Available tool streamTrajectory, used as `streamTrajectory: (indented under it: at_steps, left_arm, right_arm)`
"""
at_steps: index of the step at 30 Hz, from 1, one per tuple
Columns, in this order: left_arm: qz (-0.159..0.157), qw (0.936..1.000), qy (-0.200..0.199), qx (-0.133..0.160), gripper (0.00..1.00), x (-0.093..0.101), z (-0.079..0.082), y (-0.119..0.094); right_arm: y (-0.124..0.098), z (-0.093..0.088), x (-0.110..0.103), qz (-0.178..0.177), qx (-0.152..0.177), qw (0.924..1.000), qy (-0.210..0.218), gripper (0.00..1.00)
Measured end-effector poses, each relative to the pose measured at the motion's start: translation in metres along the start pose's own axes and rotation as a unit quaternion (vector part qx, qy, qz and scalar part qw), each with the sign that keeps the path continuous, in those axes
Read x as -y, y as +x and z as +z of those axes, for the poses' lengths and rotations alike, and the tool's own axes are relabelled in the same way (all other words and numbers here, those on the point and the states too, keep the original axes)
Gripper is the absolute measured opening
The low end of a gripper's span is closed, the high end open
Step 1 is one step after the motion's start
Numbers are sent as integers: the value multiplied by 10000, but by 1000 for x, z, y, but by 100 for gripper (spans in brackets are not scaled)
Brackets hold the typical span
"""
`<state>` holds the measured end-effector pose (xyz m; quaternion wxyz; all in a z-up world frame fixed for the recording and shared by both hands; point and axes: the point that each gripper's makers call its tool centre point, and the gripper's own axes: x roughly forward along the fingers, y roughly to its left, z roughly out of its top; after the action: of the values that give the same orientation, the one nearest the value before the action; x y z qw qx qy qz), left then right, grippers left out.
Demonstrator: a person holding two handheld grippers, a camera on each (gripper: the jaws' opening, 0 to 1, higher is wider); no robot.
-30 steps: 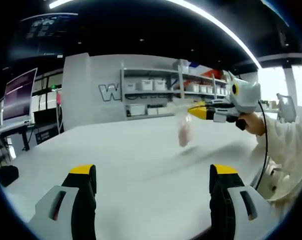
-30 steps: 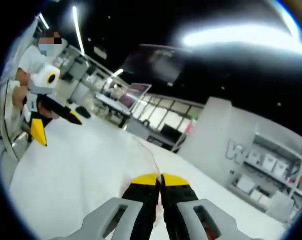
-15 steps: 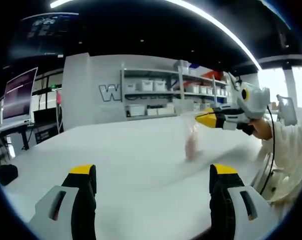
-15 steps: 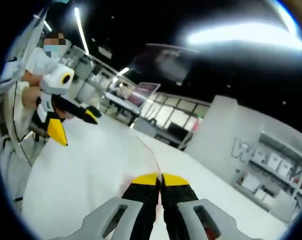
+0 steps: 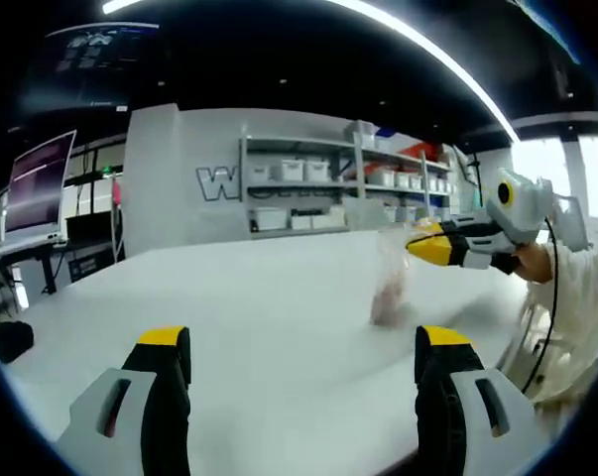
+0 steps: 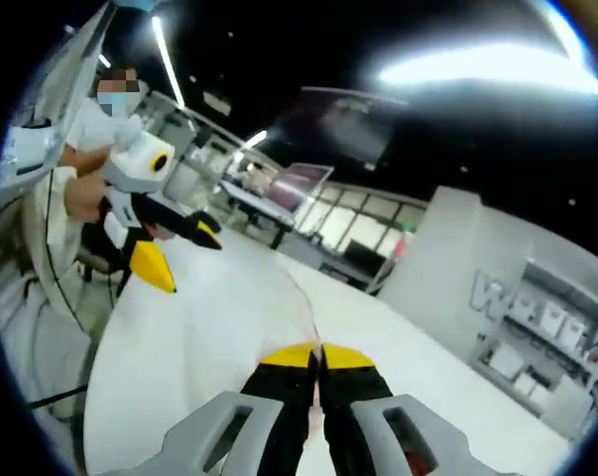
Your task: Open the resealable bag by pulling the two sides of the seal apart until the entire bag opening is separated and visibly accessible.
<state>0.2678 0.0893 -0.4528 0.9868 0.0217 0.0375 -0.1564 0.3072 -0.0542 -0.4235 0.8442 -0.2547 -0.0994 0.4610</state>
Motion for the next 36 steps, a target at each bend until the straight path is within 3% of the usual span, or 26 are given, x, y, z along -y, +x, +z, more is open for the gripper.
streamTrajectory:
  at_steps: [6,10,16,26,36]
  left_arm:
    - [6,10000,-40,10,92,0,-2,0]
    - [16,9998,-74,179,91,1,5,-2]
    - [-34,9999,-94,56,91,3,-2,-2]
    - [-87,9999,-127,4,92,6,-5,-2]
    - [-98,9999,-139,25,92,7,-4,-2]
  right_arm:
    - [-12,0,-26,355,-129,9993,-51,0]
    - [-15,-4,-43,615,-260,9977,-91,0]
    - [-15,-12,-62,905,-404,9951,17,0]
    - [-15,-25,-80,1316,-613,9864,776,0]
    - [-17,-33,-91,1537,-749,9780,1197,3]
